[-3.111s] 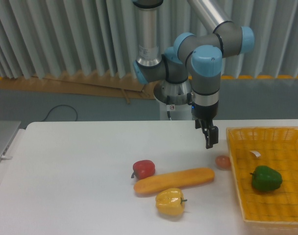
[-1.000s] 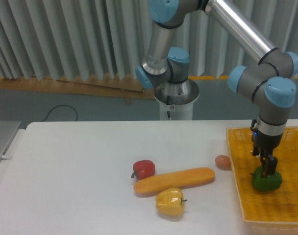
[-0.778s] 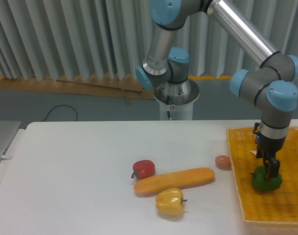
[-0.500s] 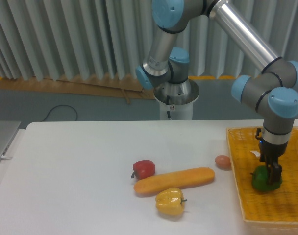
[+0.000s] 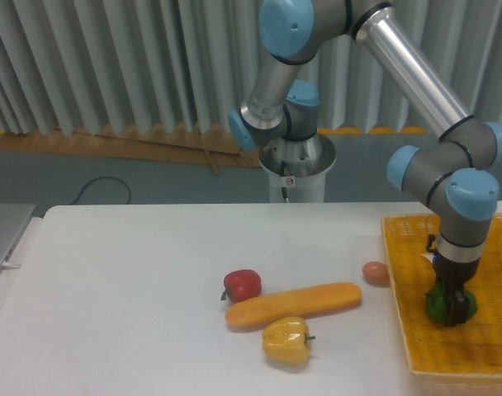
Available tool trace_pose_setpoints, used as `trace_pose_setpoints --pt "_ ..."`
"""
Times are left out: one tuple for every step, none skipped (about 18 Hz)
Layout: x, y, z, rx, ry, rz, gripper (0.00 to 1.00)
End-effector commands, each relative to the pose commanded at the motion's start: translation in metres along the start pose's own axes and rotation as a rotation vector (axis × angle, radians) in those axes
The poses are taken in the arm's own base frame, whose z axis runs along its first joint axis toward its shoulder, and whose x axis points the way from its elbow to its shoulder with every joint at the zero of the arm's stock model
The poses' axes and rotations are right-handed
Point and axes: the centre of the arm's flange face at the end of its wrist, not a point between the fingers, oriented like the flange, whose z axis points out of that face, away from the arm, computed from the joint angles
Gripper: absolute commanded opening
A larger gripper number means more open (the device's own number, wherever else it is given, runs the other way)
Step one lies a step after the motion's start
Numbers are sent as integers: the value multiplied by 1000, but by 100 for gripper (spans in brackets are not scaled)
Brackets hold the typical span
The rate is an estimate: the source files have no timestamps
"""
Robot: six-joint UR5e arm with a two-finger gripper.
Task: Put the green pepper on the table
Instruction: 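Lower the gripper onto the green pepper in the basket, then close the gripper on the green pepper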
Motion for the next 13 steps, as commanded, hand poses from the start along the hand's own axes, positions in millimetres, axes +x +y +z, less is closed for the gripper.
trace_pose_setpoints --pt "0 0 0 -5 1 1 100" --pt "0 2 0 -13 5 1 100" --pt "1 3 0 -18 11 0 98" --pt "1 4 0 -18 11 0 97" --pt "2 6 -2 -20 9 7 97" --pt "4 9 -4 -22 7 20 97" --pt "5 11 -5 -23 6 24 97" --pt "6 10 -5 -21 9 24 95" --pt "6 10 -4 -22 11 21 86" --pt "6 10 -2 -21 12 18 74" --pt "6 10 -3 -22 11 17 73" --pt "6 10 -3 -21 12 15 69" --pt "6 10 -3 -22 13 11 62"
